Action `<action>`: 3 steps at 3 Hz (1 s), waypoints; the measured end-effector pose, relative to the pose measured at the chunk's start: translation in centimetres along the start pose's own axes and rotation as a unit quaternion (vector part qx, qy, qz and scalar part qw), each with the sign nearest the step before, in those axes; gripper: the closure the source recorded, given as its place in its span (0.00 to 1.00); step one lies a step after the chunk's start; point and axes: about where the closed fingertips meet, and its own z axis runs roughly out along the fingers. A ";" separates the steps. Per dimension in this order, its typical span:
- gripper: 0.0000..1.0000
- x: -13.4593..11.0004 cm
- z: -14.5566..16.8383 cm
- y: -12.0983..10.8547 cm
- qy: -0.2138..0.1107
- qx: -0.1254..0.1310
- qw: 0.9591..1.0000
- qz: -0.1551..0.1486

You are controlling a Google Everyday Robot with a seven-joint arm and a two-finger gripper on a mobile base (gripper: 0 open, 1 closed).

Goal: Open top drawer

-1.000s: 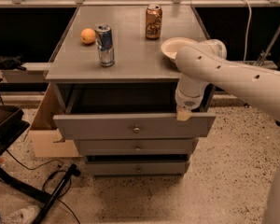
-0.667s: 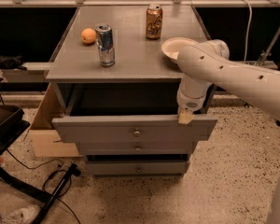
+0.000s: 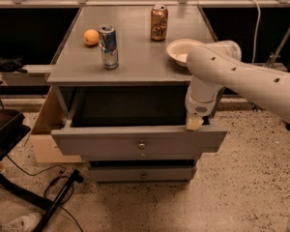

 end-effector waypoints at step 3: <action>0.82 1.8 -0.5 4.3 -0.002 -0.048 0.999 0.001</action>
Offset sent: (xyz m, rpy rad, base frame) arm -0.3137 -0.0903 0.0401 0.0996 0.6092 0.0358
